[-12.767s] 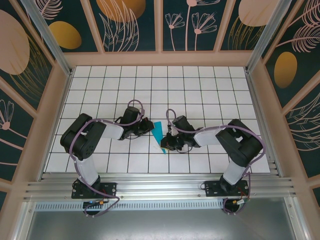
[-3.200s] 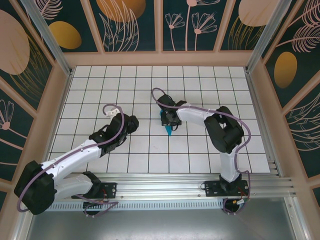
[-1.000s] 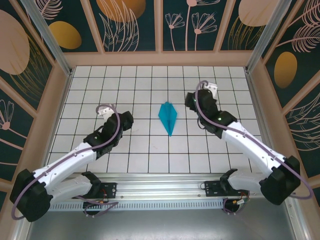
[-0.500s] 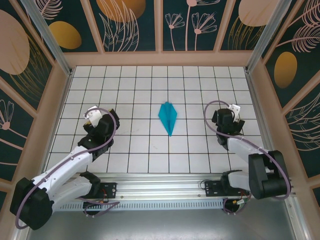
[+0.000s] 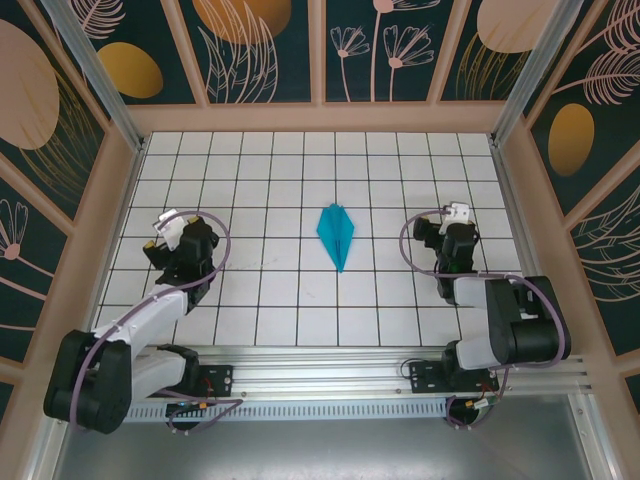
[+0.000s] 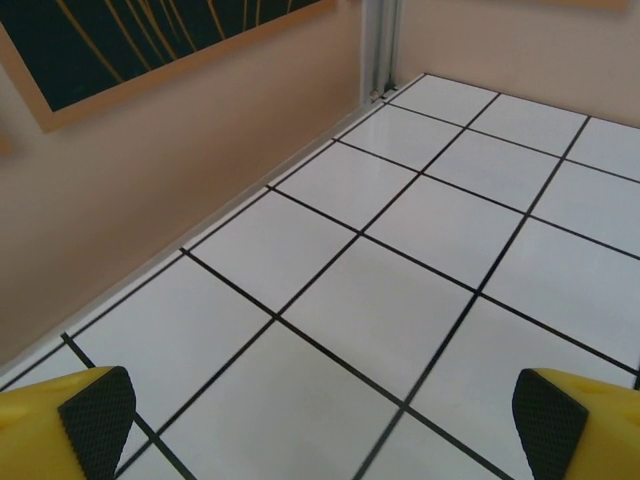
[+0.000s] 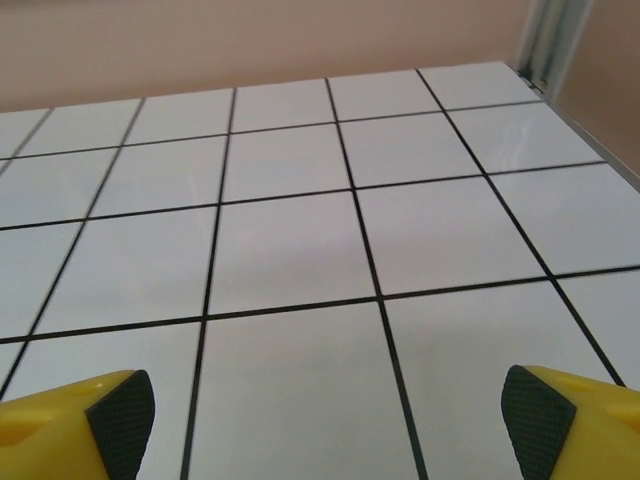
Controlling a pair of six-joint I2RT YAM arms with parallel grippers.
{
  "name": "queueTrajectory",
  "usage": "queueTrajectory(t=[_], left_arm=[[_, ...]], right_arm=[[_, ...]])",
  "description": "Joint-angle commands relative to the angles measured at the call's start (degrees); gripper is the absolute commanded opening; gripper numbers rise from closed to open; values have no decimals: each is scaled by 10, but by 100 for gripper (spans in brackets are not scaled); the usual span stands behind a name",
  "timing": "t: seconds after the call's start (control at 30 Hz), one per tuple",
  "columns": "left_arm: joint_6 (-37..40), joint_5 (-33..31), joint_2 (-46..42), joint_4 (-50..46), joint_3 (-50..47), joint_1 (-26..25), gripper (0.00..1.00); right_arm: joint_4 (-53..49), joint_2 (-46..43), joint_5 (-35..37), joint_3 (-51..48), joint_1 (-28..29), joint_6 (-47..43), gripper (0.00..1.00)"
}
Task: Fold a paper plane with a square sheet of paper (pick it up from the middle)
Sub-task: Reset both arms
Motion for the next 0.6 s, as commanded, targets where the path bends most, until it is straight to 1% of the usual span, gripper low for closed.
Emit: queueTrajectory(t=[0.0,0.03,0.1,0.13,0.2,0.27,0.33,0.37,0.4,0.43,0.5,0.53,0.57], left_arm=[[76,14,28,143,-15,19,98],[86,24,41,157,-17,26,98],[86,27,60,181,-23,33,98],[86,33,69,208,-33,36,98],[96,60,83,278,-59,41,99],[115,81,104,344,-76,44,98],[128,74,115,360,-75,47,98],[130,66,117,393,-84,47,99],[136,74,118,448,-102,52,98],[141,94,119,481,-115,62,98],[142,132,128,496,-116,86,99],[135,152,134,510,-121,102,98],[121,178,137,524,-129,116,99]], right_arm=[[52,-10,-57,-9,-10,-25,92],[55,-11,-57,-11,-10,-26,92],[61,-15,-57,-16,-10,-26,92],[66,-16,-57,-19,-14,-22,92],[74,-18,-78,-23,-28,-25,93],[81,-12,-63,-21,-37,-36,93],[81,-11,-82,-20,-61,-10,93],[91,-10,-88,-23,-70,2,93],[130,-2,-100,-38,-80,15,94],[193,22,-102,-59,-85,24,95],[300,88,-96,-78,-84,27,96],[237,72,-84,-60,-82,30,97],[207,67,-86,-49,-81,27,97]])
